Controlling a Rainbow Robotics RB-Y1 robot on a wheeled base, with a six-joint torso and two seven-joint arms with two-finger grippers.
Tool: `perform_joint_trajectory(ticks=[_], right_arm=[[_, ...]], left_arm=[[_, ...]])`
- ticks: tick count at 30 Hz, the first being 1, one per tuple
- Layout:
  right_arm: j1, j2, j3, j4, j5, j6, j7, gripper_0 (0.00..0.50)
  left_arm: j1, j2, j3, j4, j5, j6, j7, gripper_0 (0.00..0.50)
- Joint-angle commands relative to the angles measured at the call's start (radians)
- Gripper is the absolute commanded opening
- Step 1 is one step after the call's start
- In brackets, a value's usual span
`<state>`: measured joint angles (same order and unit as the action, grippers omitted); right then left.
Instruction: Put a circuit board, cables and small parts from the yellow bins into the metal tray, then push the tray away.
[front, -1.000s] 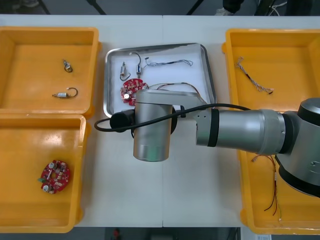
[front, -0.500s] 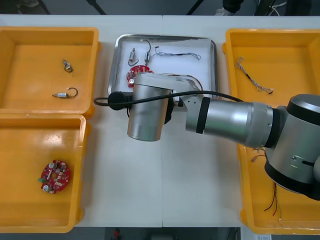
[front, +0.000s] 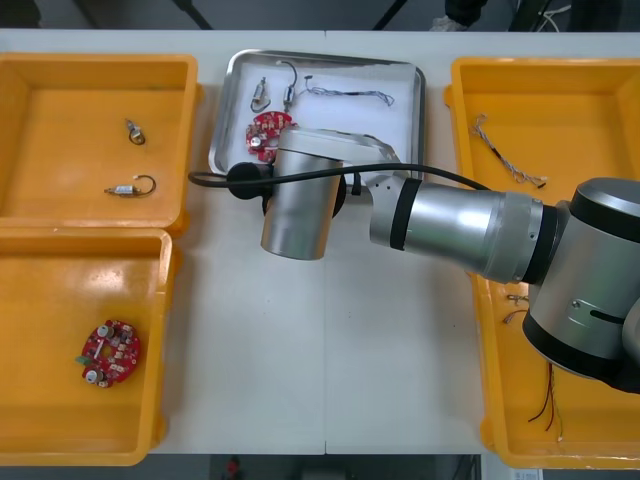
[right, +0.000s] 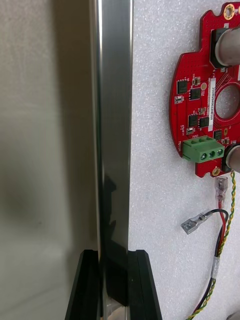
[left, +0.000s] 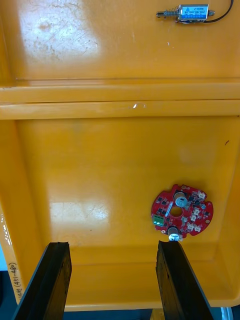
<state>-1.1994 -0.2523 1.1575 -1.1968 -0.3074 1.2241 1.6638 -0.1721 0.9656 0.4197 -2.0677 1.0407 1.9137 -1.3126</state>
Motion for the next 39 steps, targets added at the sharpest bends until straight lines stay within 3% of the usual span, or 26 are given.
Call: perform_joint_trajectory(ticks=[1, 22, 31, 32, 33, 34, 35, 36, 39], right_arm=[[-0.055, 0.022, -0.027, 0.025, 0.001, -0.061, 0.002, 0.0], [-0.06, 0.022, -0.024, 0.171, 0.057, -0.276, 0.099, 0.0], [-0.06, 0.019, -0.024, 0.186, 0.077, -0.295, 0.103, 0.01], [-0.06, 0.019, -0.024, 0.186, 0.082, -0.293, 0.103, 0.101], [-0.06, 0.019, -0.024, 0.186, 0.088, -0.29, 0.103, 0.263], [-0.06, 0.019, -0.024, 0.184, 0.091, -0.287, 0.103, 0.333], [-0.06, 0.019, -0.024, 0.184, 0.094, -0.281, 0.103, 0.45], [-0.06, 0.018, -0.024, 0.184, 0.094, -0.271, 0.103, 0.5], [-0.06, 0.016, -0.032, 0.167, 0.096, -0.236, 0.1, 0.5]], left_arm=[[0.022, 0.007, 0.001, -0.026, -0.01, 0.006, -0.027, 0.5], [0.022, 0.007, 0.001, -0.026, -0.01, 0.006, -0.027, 0.5], [0.022, 0.007, 0.001, -0.026, -0.01, 0.006, -0.027, 0.5], [0.022, 0.007, 0.001, -0.026, -0.01, 0.006, -0.027, 0.5], [0.022, 0.007, 0.001, -0.026, -0.01, 0.006, -0.027, 0.5], [0.022, 0.007, 0.001, -0.026, -0.01, 0.006, -0.027, 0.5], [0.022, 0.007, 0.001, -0.026, -0.01, 0.006, -0.027, 0.5], [0.022, 0.007, 0.001, -0.026, -0.01, 0.006, -0.027, 0.5], [0.022, 0.007, 0.001, -0.026, -0.01, 0.006, -0.027, 0.5]])
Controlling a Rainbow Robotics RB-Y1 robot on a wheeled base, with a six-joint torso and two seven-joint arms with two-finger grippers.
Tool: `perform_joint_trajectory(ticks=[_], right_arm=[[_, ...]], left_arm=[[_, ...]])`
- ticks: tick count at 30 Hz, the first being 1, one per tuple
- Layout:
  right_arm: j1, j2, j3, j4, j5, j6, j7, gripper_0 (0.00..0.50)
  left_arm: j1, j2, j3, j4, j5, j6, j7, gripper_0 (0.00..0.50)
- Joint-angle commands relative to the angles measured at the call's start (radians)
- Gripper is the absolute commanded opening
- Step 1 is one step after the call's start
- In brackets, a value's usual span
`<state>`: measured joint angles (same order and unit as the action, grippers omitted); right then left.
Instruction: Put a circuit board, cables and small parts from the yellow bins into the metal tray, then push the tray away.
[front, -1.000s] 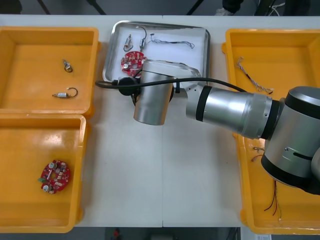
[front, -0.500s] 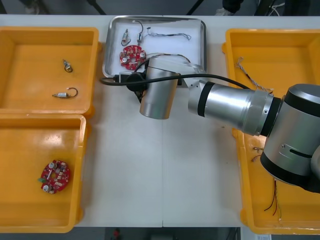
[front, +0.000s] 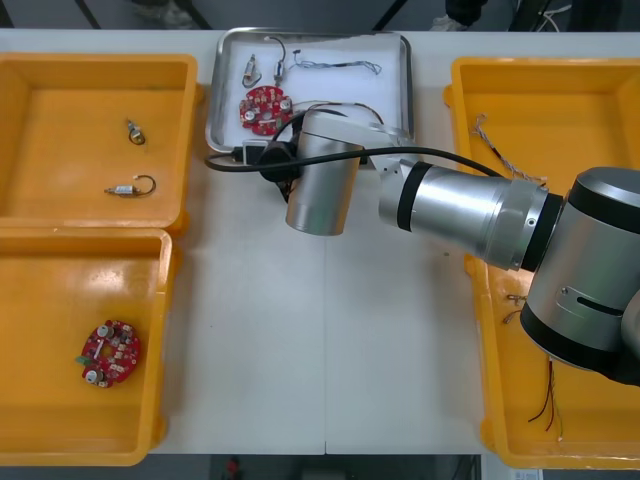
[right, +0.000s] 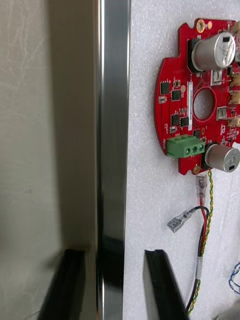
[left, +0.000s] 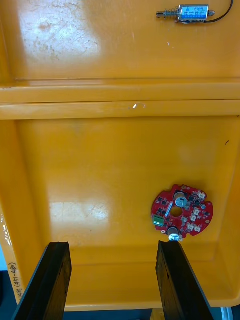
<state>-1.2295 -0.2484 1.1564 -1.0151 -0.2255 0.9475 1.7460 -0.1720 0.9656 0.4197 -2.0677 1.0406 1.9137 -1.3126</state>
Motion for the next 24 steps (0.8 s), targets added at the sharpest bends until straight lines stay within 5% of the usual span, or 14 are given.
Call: perform_joint_trajectory(ticks=[1, 5, 13, 24], right_arm=[[-0.031, 0.011, -0.04, -0.025, 0.014, 0.06, 0.018, 0.5], [-0.03, -0.002, -0.063, -0.089, 0.009, 0.146, 0.017, 0.5], [-0.013, -0.052, -0.173, -0.329, -0.112, 0.39, 0.015, 0.5], [0.113, -0.084, -0.362, -0.665, -0.112, 0.757, -0.01, 0.5]], left_arm=[[0.022, 0.007, 0.001, -0.026, -0.01, 0.006, -0.027, 0.5], [0.022, 0.007, 0.001, -0.026, -0.01, 0.006, -0.027, 0.5], [0.022, 0.007, 0.001, -0.026, -0.01, 0.006, -0.027, 0.5], [0.022, 0.007, 0.001, -0.026, -0.01, 0.006, -0.027, 0.5]])
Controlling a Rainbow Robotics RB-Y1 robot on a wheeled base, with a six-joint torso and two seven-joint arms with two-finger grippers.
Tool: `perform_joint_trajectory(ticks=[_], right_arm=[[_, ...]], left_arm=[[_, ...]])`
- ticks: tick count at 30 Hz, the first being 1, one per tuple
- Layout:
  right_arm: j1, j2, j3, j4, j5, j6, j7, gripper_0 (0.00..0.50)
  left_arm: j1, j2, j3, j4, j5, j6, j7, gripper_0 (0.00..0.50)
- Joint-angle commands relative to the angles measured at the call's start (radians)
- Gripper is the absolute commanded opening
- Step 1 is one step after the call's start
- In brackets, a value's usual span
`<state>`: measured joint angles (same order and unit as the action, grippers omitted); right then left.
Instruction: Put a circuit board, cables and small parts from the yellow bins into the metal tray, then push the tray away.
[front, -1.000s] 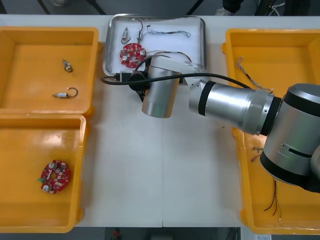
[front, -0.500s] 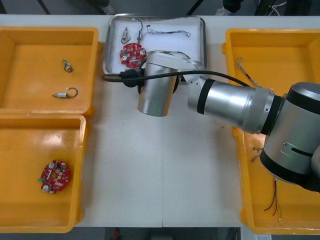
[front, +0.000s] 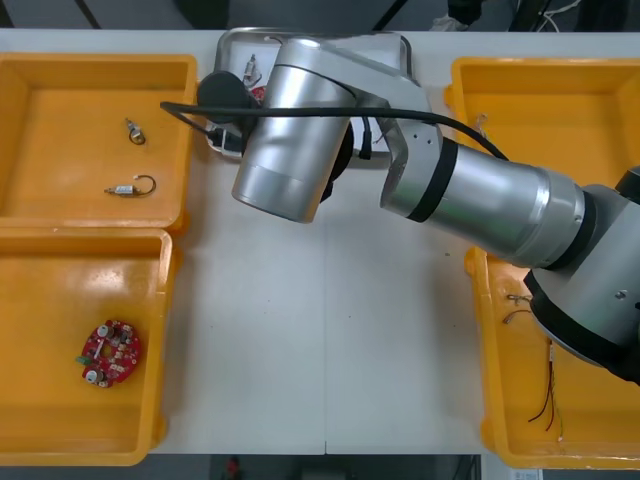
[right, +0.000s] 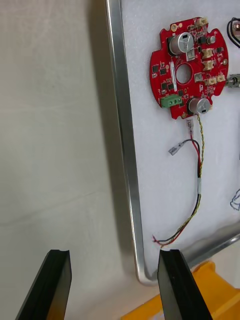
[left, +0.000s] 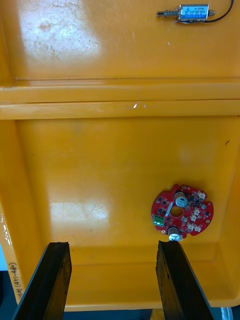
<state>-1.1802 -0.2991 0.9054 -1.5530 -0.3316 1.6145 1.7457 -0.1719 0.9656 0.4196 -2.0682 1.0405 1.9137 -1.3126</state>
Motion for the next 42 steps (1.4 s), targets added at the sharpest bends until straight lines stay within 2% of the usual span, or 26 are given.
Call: perform_joint_trajectory(ticks=[1, 7, 18, 26, 29, 33, 36, 42], right_arm=[[0.08, -0.04, -0.137, -0.16, -0.007, 0.125, -0.011, 0.5], [0.162, -0.054, -0.269, -0.311, -0.035, 0.305, -0.028, 0.5], [0.344, -0.095, -0.487, -0.499, -0.04, 0.305, -0.063, 0.5], [0.475, -0.199, -0.632, -0.621, -0.064, 0.305, -0.078, 0.5], [0.522, -0.218, -0.701, -0.633, -0.078, 0.305, -0.087, 0.5], [0.56, -0.219, -0.82, -0.636, -0.092, 0.305, -0.103, 0.5], [0.591, -0.219, -0.916, -0.641, -0.129, 0.305, -0.118, 0.5], [0.722, -0.221, -1.103, -0.69, -0.205, 0.305, -0.222, 0.5]], left_arm=[[0.022, 0.007, 0.001, -0.026, -0.01, 0.006, -0.027, 0.5], [0.022, 0.007, 0.001, -0.026, -0.01, 0.006, -0.027, 0.5], [0.022, 0.007, 0.001, -0.026, -0.01, 0.006, -0.027, 0.5], [0.022, 0.007, 0.001, -0.026, -0.01, 0.006, -0.027, 0.5], [0.022, 0.007, 0.001, -0.026, -0.01, 0.006, -0.027, 0.5], [0.022, 0.007, 0.001, -0.026, -0.01, 0.006, -0.027, 0.5], [0.022, 0.007, 0.001, -0.026, -0.01, 0.006, -0.027, 0.5], [0.022, 0.007, 0.001, -0.026, -0.01, 0.006, -0.027, 0.5]])
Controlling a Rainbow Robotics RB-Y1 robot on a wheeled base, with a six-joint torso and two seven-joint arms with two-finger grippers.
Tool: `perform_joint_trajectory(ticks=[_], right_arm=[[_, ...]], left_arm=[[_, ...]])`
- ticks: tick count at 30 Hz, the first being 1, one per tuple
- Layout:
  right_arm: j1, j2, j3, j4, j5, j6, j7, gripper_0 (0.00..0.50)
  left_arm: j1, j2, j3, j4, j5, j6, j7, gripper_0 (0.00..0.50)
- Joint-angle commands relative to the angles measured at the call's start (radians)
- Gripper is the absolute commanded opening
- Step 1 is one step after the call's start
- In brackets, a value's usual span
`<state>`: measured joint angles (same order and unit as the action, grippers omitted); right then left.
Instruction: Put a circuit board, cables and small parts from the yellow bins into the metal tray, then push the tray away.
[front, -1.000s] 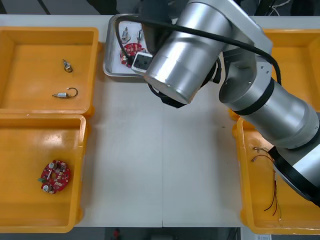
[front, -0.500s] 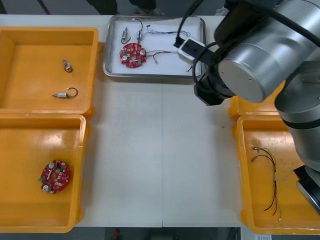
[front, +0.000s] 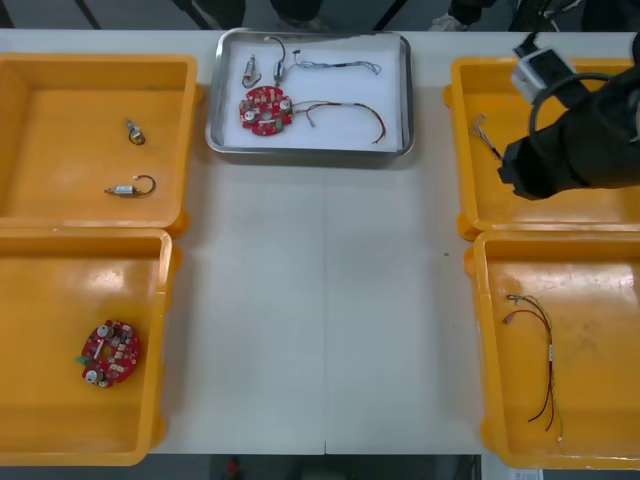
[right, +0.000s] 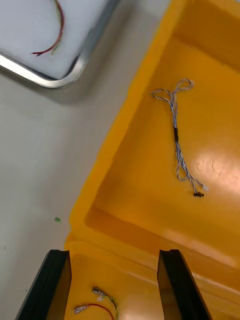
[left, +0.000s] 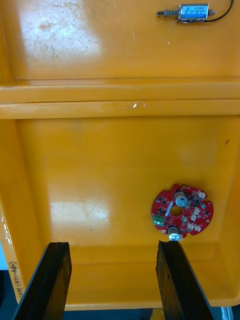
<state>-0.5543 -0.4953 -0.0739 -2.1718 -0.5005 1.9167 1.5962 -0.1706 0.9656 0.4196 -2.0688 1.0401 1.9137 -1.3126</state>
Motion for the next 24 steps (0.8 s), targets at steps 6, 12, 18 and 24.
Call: perform_joint_trajectory(ticks=[6, 12, 18, 24], right_arm=[[0.197, -0.039, -0.225, -0.091, -0.046, 0.003, -0.107, 0.5], [0.289, -0.074, -0.291, -0.091, -0.053, 0.003, -0.117, 0.5], [0.359, -0.085, -0.35, -0.091, -0.069, 0.003, -0.117, 0.5], [0.418, -0.085, -0.376, -0.091, -0.089, 0.003, -0.117, 0.5]], left_arm=[[0.02, 0.007, 0.001, -0.025, -0.009, 0.006, -0.027, 0.5], [0.02, 0.007, 0.001, -0.025, -0.009, 0.006, -0.027, 0.5], [0.02, 0.007, 0.001, -0.025, -0.009, 0.006, -0.027, 0.5], [0.02, 0.007, 0.001, -0.025, -0.009, 0.006, -0.027, 0.5]])
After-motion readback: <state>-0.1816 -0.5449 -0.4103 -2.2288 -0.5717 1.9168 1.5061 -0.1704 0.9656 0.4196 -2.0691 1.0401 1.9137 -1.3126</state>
